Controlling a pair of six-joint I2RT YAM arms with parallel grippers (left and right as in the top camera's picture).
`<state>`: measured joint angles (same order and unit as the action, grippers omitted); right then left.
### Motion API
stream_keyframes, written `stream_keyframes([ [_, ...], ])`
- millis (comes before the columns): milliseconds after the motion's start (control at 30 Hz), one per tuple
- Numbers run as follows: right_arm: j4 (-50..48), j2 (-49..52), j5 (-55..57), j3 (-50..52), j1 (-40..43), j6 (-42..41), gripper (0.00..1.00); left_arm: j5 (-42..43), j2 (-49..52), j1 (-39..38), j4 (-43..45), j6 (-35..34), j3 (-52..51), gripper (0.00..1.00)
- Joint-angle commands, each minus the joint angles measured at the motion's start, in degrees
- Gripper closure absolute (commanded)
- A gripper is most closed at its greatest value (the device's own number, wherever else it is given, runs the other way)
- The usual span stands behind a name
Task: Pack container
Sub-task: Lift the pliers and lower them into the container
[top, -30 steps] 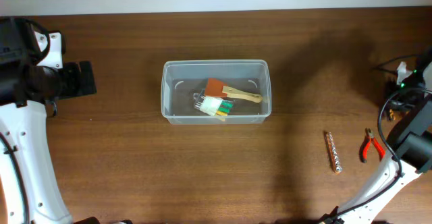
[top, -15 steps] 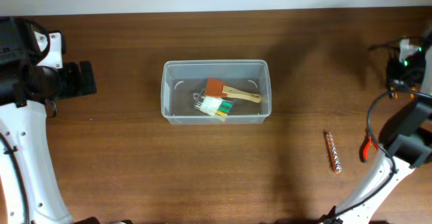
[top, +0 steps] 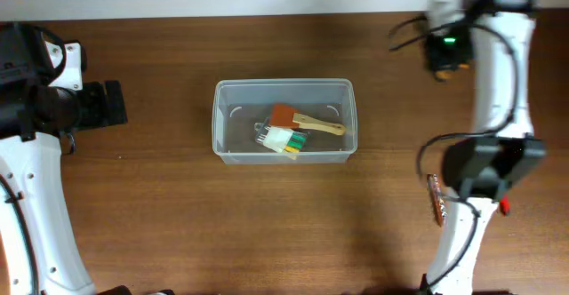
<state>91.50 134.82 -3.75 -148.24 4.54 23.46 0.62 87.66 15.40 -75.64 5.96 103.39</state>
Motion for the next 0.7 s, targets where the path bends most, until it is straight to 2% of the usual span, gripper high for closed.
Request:
stream_keyframes([
  [0,0.7,-3.76,-1.18,-1.88,-7.8,4.59,0.92,-0.37,0.15,0.26,0.17,-0.76,0.9,0.01],
  [133,1.11,-3.76,-0.2,-1.88,-16.15,8.46,0.88,-0.37,0.15,0.26,0.13,-0.76,0.9,0.01],
  [333,1.27,-3.58,-0.15,-0.35,-26.16,12.28,0.87,-0.37,0.15,0.26,0.13,-0.76,0.9,0.01],
  [667,-0.72,-3.19,-1.03,9.84,-33.73,15.34,0.87,-0.39,0.15,0.26,0.13,-0.76,0.9,0.01],
])
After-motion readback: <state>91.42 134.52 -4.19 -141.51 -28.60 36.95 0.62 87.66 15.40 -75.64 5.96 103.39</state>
